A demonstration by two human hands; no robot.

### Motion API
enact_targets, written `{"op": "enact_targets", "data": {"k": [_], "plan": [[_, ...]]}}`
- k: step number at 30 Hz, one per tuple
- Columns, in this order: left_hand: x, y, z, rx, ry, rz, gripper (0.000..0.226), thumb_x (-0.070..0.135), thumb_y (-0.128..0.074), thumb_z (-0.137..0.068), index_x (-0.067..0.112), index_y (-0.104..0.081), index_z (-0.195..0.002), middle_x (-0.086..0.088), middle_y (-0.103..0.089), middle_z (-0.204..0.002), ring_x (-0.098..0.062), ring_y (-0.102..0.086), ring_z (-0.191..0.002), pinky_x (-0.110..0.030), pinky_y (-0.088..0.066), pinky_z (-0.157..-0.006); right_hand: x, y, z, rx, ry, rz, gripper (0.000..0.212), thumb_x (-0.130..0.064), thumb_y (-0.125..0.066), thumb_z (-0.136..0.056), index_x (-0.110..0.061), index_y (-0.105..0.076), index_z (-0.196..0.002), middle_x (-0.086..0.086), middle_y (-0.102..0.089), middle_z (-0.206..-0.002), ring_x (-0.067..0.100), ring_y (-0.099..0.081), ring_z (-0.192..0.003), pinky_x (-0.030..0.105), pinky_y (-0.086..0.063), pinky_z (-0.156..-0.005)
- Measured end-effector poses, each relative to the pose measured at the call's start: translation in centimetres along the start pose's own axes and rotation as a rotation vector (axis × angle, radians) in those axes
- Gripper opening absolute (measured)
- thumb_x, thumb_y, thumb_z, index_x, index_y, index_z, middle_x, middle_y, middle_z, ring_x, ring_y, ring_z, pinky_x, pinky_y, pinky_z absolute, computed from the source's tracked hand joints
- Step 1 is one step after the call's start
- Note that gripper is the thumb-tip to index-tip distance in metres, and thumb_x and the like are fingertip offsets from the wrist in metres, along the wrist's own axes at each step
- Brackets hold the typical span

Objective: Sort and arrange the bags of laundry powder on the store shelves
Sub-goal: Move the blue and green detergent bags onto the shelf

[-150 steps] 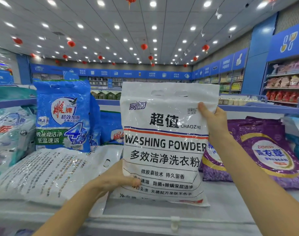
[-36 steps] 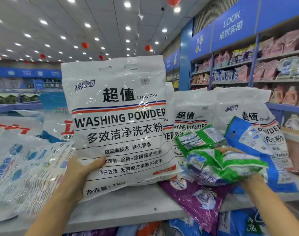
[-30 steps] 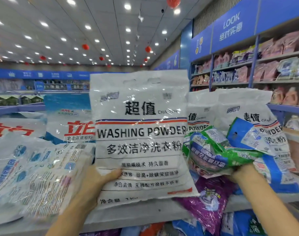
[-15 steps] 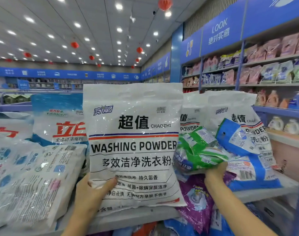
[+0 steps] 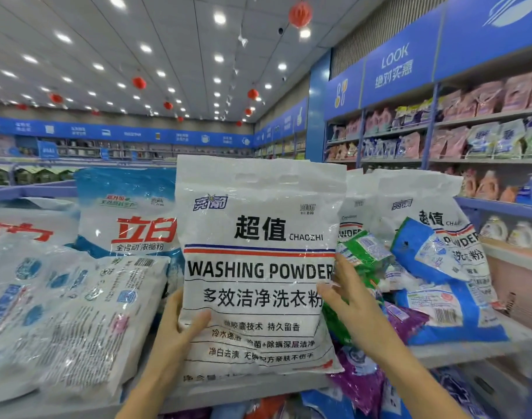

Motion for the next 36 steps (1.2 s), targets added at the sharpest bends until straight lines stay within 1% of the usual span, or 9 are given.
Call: {"op": "enact_targets", "data": {"k": [3, 7, 11, 15, 17, 20, 25, 31, 36], "plan": [[2.4, -0.1, -1.2, 0.060, -0.047, 0.061, 0.032, 0.057, -0.055, -0.085, 0.042, -0.064, -0.111, -0.002, -0.071, -0.111, -0.027, -0.070, -0.097, -0.038, -0.056, -0.077, -0.3, -2.1, -3.1, -0.028, -0.017, -0.080, 0.080, -0.068, -0.041, -0.075, -0.040, -0.013, -0.144, -0.040, -0.023, -0.139, -0.026, -0.026, -0.122, 0.002, -0.022, -0.102], [3.8, -1.4, -1.7, 0.064, 0.007, 0.056, 0.023, 0.047, -0.045, -0.087, 0.049, -0.067, -0.094, 0.006, -0.073, -0.106, -0.015, -0.069, -0.097, -0.039, -0.056, -0.084, 2.3, -3.4, -6.2, 0.132, -0.302, -0.472, 0.083, -0.049, -0.058, -0.084, -0.026, -0.013, -0.151, -0.015, -0.031, -0.144, 0.007, -0.030, -0.133, 0.036, -0.025, -0.113], [4.5, -1.8, -2.3, 0.055, 0.018, 0.038, 0.025, 0.032, -0.049, -0.094, 0.045, -0.067, -0.081, 0.015, -0.073, -0.075, -0.004, -0.069, -0.072, -0.027, -0.055, -0.065, 3.5, -4.6, -8.3, 0.116, -0.364, -0.532, 0.050, -0.034, -0.064, -0.082, -0.014, -0.048, -0.125, -0.011, -0.073, -0.093, 0.001, -0.068, -0.082, 0.016, -0.055, -0.068], [4.6, -1.8, -3.9, 0.044, 0.073, -0.029, 0.008, 0.038, -0.050, -0.093, 0.036, -0.057, -0.088, 0.020, -0.065, -0.066, 0.008, -0.061, -0.060, -0.009, -0.045, -0.053, 3.0, -5.6, -10.3, 0.058, -0.436, -0.522, 0.069, -0.053, -0.056, -0.082, -0.007, -0.048, -0.134, 0.012, -0.059, -0.128, 0.026, -0.057, -0.116, 0.042, -0.041, -0.105], [4.0, -0.7, -5.4, 0.062, 0.081, -0.115, 0.029, 0.054, -0.046, -0.089, 0.034, -0.061, -0.102, 0.017, -0.071, -0.081, 0.004, -0.066, -0.077, -0.018, -0.053, -0.069, 3.4, -6.5, -10.8, 0.095, -0.447, -0.441, 0.074, -0.062, -0.045, -0.086, -0.005, -0.049, -0.132, 0.011, -0.057, -0.129, 0.026, -0.052, -0.121, 0.036, -0.036, -0.106], [2.1, 1.1, -6.7, 0.065, 0.068, -0.218, 0.070, 0.074, -0.038, -0.083, 0.024, -0.057, -0.128, -0.003, -0.066, -0.120, -0.027, -0.060, -0.113, -0.053, -0.044, -0.099, 3.7, -8.0, -10.8, 0.301, -0.363, -0.270, 0.068, -0.064, -0.036, -0.087, -0.005, -0.060, -0.111, 0.007, -0.065, -0.103, 0.019, -0.056, -0.095, 0.024, -0.040, -0.082], [1.5, 1.3, -4.9, 0.183, -0.082, -0.539, 0.062, 0.072, -0.024, -0.086, 0.034, -0.049, -0.128, 0.023, -0.052, -0.109, -0.012, -0.049, -0.112, -0.033, -0.037, -0.091, 3.3, -7.3, -10.1, 0.376, -0.221, 0.028, 0.053, -0.059, -0.030, -0.086, -0.017, -0.037, -0.054, -0.002, -0.041, -0.053, 0.015, -0.038, -0.050, 0.028, -0.028, -0.051], [3.4, 0.4, 0.2, 0.420, -0.471, -0.657, 0.043, 0.043, -0.041, -0.097, 0.038, -0.031, -0.138, 0.017, -0.038, -0.140, -0.009, -0.035, -0.134, -0.031, -0.029, -0.110, 0.8, -4.4, -5.8, 0.548, 0.031, -0.033, 0.036, -0.044, -0.040, -0.096, -0.024, -0.051, -0.123, -0.013, -0.055, -0.121, 0.007, -0.051, -0.113, 0.029, -0.041, -0.095], [1.2, -3.7, 2.2, 0.098, -0.750, -1.212, 0.059, 0.058, -0.020, -0.096, 0.022, -0.036, -0.140, -0.011, -0.032, -0.153, -0.024, -0.025, -0.142, -0.051, -0.019, -0.112, 0.1, -8.9, 0.2, 0.302, 0.342, 0.554, 0.056, -0.055, -0.022, -0.096, -0.027, -0.040, -0.140, 0.007, -0.034, -0.151, 0.025, -0.031, -0.139, 0.049, -0.028, -0.110]]}}
Point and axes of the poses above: each hand's wrist, its own z-axis away from the middle knuckle, its own y-axis out of the back of the hand, x = y × z, the point moved 2 cm from there along -z, towards the middle knuckle
